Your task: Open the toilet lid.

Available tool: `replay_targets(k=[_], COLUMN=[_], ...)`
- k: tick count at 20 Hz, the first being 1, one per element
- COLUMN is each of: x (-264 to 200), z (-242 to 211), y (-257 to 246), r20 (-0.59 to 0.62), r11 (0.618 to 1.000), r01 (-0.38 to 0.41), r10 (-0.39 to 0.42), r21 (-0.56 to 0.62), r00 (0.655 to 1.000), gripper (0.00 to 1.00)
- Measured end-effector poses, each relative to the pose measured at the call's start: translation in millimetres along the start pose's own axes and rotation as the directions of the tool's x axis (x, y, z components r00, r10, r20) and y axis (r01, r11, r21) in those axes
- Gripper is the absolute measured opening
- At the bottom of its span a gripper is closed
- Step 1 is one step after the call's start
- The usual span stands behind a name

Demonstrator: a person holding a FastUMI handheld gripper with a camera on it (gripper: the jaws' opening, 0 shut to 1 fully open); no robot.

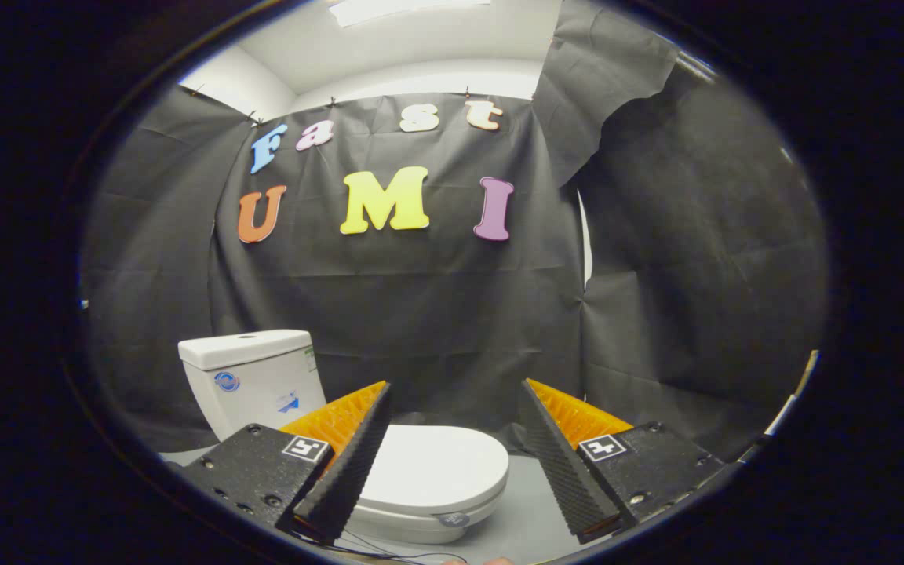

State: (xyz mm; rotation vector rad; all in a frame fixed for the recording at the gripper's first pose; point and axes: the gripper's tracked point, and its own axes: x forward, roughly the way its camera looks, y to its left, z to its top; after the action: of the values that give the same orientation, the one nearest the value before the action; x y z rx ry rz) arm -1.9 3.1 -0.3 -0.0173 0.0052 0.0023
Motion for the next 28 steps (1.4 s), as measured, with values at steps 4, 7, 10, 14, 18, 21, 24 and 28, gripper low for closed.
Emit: replay_targets(k=[4, 7, 10, 14, 18, 21, 24, 28], x=[0.8, 2.1, 2.2, 5.3, 10.6, 17.4, 25.1, 38.6], z=[-1.0, -3.0, -5.1, -6.6, -9.3, -15.5, -26.9, -51.1], y=[3.6, 2.4, 3.8, 10.7, 16.4, 26.7, 31.2, 35.3], r20=[-0.001, -0.002, -0.001, -0.003, -0.017, -0.058, -0.113, -0.197], r11=[1.000, 1.000, 1.000, 0.999, 0.999, 1.000, 1.000, 0.996], r01=[-0.008, -0.003, 0.000, -0.005, -0.001, -0.015, -0.013, 0.019], r10=[0.008, 0.003, 0.000, 0.004, 0.001, 0.014, 0.014, -0.002], r21=[-0.007, -0.015, -0.031, -0.040, -0.039, -0.015, 0.009, 0.082], r00=[1.000, 1.000, 1.000, 1.000, 1.000, 0.998, 0.994, 0.980], gripper=[1.00, 1.00, 1.00, 1.00, 1.00, 1.00, 1.00, 1.00])
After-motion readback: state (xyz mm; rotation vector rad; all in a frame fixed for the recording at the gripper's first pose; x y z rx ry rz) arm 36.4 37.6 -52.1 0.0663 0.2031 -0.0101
